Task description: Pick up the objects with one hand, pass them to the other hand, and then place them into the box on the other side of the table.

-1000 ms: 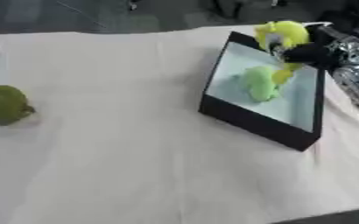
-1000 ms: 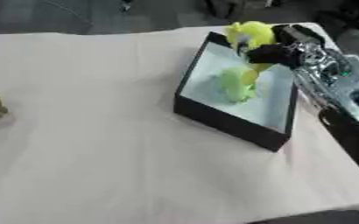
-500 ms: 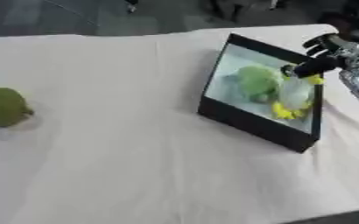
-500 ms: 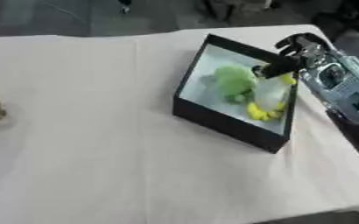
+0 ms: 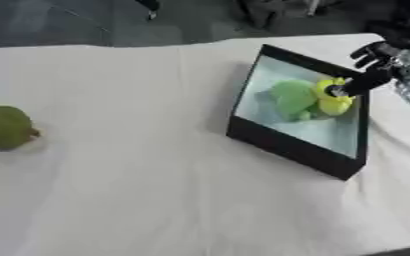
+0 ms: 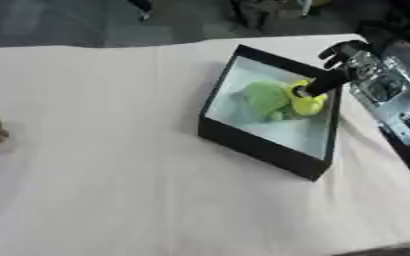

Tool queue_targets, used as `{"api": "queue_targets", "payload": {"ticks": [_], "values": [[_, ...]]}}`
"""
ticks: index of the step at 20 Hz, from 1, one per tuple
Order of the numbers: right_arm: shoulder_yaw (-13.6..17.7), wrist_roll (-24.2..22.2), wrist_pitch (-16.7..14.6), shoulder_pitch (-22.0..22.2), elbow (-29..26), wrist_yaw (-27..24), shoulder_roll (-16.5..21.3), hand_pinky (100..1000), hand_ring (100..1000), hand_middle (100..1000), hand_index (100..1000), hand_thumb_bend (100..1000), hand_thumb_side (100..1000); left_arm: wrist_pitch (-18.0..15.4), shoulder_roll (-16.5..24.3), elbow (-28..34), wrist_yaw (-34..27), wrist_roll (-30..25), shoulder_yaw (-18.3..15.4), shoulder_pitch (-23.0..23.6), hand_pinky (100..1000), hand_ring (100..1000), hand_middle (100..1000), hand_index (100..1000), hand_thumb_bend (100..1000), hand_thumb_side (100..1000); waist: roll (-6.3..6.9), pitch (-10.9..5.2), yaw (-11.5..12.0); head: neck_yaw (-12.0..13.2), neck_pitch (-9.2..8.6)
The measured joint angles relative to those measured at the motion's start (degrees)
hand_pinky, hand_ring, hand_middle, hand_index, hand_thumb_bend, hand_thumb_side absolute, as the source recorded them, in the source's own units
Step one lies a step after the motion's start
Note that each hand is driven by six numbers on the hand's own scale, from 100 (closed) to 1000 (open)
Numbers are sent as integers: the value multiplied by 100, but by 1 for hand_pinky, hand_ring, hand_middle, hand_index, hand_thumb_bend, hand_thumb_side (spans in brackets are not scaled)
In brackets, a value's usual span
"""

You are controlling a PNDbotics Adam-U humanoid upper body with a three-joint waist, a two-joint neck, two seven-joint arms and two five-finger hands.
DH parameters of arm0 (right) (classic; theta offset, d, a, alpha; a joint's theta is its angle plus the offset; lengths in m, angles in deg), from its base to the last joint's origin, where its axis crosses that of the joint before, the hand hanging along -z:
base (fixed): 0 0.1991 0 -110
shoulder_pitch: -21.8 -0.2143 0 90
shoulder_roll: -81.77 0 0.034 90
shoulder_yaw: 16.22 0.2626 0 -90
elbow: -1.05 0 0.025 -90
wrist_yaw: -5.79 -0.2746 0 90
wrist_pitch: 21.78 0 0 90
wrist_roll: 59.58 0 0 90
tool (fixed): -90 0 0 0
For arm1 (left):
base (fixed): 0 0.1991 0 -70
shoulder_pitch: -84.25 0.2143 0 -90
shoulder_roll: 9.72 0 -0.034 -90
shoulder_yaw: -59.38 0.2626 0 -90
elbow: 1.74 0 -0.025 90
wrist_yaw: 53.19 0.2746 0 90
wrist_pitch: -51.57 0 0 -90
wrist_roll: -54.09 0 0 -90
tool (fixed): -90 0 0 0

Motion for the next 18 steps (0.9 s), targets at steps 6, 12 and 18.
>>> {"api": "queue_targets", "payload": {"ticks": [6, 12, 18], "values": [[658, 299, 31, -227, -595, 99, -248, 866, 1000, 881, 799, 209, 417, 349, 397, -604, -389, -371, 277, -294, 816, 767, 403, 856, 413, 283, 98, 0, -101, 473, 1], [1176, 773, 123, -58, -1318, -194, -300, 838, 989, 891, 801, 212, 377, 288, 704, -1334, -874, -849, 621, -692, 835, 781, 411, 901, 360, 343, 145, 0, -88, 641, 12], [1198, 1234, 132, -36, -1657, -441, -401, 834, 983, 881, 784, 194, 385, -98, 812, -1983, -1333, -1306, 919, -905, 882, 824, 492, 903, 344, 395, 167, 0, -86, 676, 54]]}}
